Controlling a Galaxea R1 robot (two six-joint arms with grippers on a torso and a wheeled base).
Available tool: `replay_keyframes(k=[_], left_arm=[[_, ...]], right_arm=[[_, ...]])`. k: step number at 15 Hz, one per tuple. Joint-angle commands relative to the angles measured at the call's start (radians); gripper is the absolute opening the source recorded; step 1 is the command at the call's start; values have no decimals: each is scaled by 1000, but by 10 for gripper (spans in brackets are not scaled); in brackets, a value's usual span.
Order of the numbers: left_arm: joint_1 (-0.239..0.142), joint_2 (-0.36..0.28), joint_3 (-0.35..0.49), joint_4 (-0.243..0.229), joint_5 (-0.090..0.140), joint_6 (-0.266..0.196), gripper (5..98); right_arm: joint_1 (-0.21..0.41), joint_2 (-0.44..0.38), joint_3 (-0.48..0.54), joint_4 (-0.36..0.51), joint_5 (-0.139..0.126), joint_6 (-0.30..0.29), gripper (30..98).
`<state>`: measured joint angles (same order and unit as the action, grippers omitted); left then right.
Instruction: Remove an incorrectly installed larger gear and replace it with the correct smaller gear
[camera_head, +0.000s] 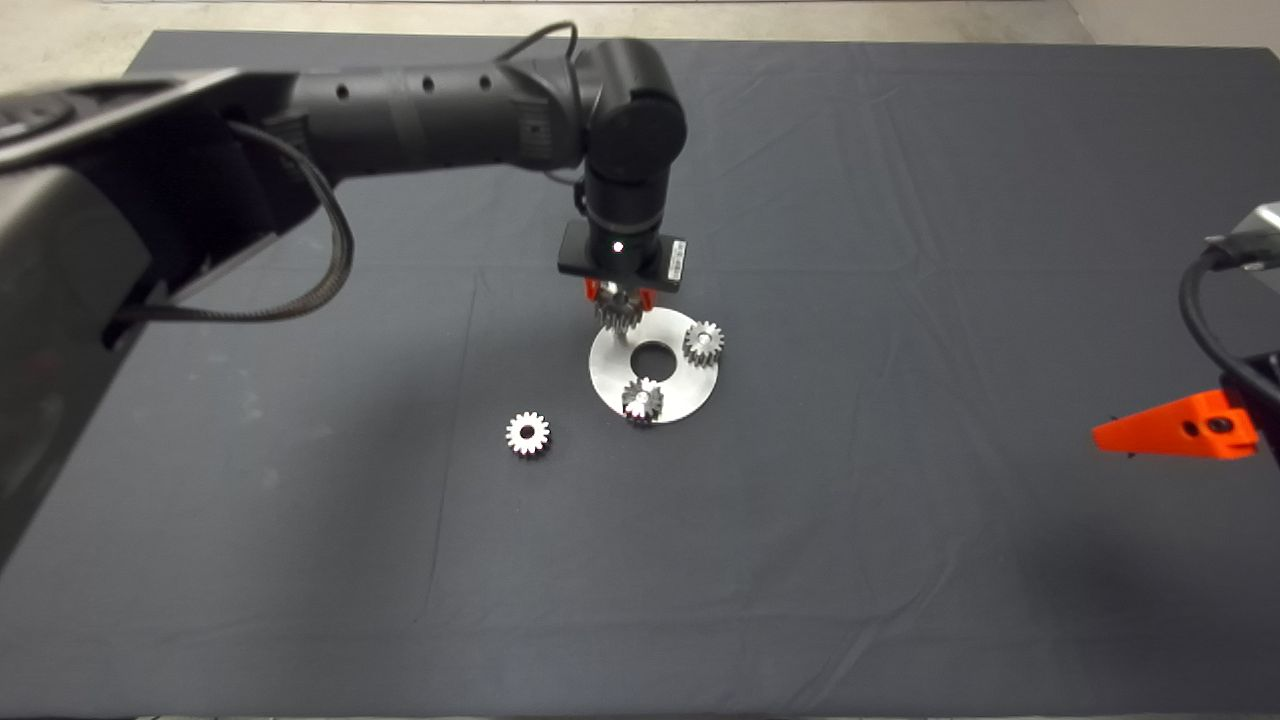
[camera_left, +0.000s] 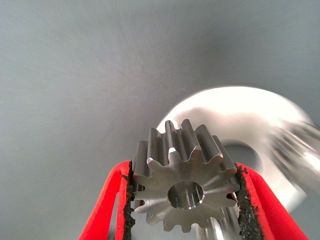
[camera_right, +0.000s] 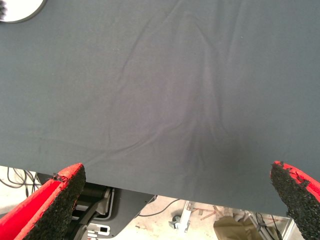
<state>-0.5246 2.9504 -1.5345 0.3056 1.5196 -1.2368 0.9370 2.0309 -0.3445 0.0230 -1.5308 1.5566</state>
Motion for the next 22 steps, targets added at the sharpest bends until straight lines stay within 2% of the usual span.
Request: replay_keyframes(k=[1, 3, 4, 6, 7, 10, 12, 14, 15, 16, 17, 18, 20, 22], left_arm=[[-110, -2, 28, -112, 47, -12, 378], [-115, -45, 47, -128, 48, -12, 378], [-115, -94, 88, -143, 47, -21, 377], [-111, -189, 166, -143, 48, -58, 376], [-111, -250, 195, -134, 48, -58, 375], [-69, -401, 237, -114, 42, -50, 375], [-32, -428, 249, -103, 37, -52, 375], [34, -457, 302, -44, 29, -69, 374], [67, -476, 319, -24, 1, -92, 374], [82, -484, 327, -17, -32, -112, 374], [86, -486, 342, -16, -53, -129, 374], [86, -484, 357, -13, -61, -147, 373], [86, -477, 361, 20, -70, -168, 373], [84, -477, 361, 26, -70, -173, 373]], right_arm=[[19, 48, -41, 28, -101, 2, 977], [17, 79, -48, 28, -100, 3, 977], [17, 79, -48, 28, -101, 5, 977], [17, 80, -49, 28, -101, 8, 977], [16, 81, -52, 27, -101, 8, 977], [13, 76, -62, 28, -101, 11, 977], [13, 76, -67, 28, -101, 11, 977], [13, 78, -69, 28, -103, 11, 977], [13, 76, -69, 28, -104, 11, 977], [13, 78, -71, 29, -104, 11, 977], [13, 80, -71, 29, -104, 11, 977], [13, 82, -73, 29, -104, 11, 977], [13, 88, -77, 29, -103, 11, 977], [13, 88, -76, 29, -103, 11, 977]])
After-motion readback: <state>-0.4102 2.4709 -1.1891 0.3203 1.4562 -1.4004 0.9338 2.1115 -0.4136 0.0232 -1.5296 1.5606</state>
